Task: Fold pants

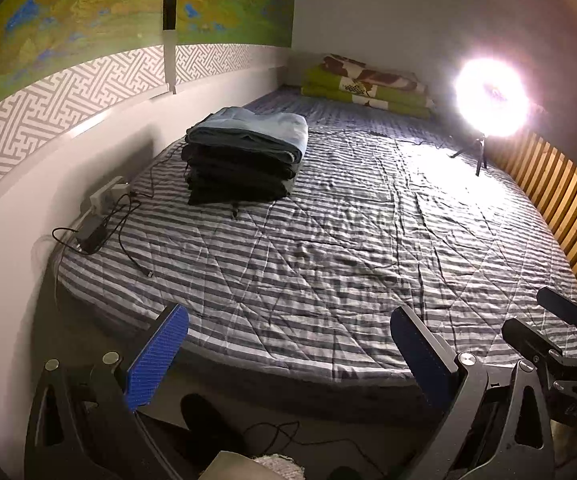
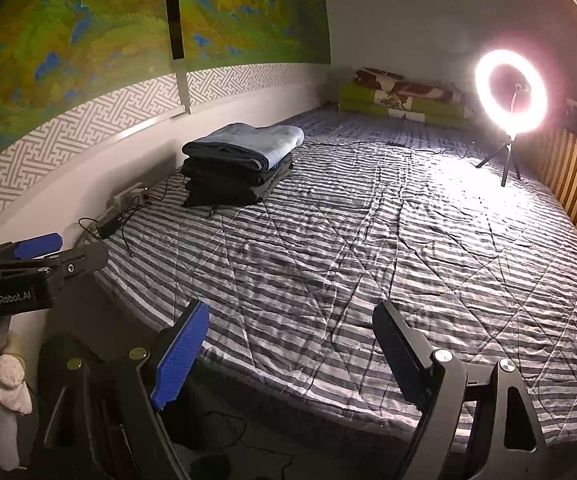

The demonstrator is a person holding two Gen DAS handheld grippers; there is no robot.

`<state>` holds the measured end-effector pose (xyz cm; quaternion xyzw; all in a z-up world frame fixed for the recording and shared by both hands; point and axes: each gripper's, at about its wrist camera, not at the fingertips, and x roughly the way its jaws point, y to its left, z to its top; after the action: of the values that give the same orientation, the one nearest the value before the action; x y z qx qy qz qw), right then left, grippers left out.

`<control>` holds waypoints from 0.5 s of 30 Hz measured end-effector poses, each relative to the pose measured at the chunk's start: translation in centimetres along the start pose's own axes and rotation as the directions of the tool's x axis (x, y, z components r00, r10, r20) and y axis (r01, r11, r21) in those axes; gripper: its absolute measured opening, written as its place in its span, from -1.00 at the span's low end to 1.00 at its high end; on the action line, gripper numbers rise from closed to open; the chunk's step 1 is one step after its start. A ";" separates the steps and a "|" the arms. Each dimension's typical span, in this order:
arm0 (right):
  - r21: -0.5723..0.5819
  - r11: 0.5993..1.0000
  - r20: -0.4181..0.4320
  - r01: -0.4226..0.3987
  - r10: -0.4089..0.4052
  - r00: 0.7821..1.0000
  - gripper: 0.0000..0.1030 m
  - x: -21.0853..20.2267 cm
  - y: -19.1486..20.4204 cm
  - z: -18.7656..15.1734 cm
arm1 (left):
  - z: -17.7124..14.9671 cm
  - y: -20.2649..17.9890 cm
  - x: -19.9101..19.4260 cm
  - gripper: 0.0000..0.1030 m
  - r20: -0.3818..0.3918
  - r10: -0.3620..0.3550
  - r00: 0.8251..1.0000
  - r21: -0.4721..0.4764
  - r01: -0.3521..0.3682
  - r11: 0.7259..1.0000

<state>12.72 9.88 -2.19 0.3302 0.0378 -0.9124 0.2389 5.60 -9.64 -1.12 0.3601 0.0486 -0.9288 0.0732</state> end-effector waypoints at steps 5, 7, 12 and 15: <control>0.001 1.000 0.002 -0.001 0.001 1.000 0.57 0.0 0.2 0.0 | -0.1 -0.1 -0.1 0.99 -0.001 0.003 1.000 -0.003 -0.003 1.000; 0.003 1.000 0.001 -0.001 0.001 1.000 0.57 0.0 0.3 0.0 | -0.1 -0.1 -0.1 0.99 0.000 0.003 1.000 -0.002 -0.003 1.000; 0.006 1.000 -0.002 -0.001 0.001 1.000 0.57 0.0 0.2 -0.1 | -0.1 -0.1 -0.1 0.99 -0.003 0.004 1.000 -0.001 -0.004 1.000; 0.010 1.000 -0.005 0.000 0.000 1.000 0.57 0.1 0.1 -0.2 | -0.1 -0.1 0.0 0.99 -0.006 0.003 1.000 -0.001 -0.003 1.000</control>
<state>12.87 9.77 -2.37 0.3336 0.0341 -0.9118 0.2371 5.63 -9.54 -1.17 0.3628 0.0486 -0.9276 0.0745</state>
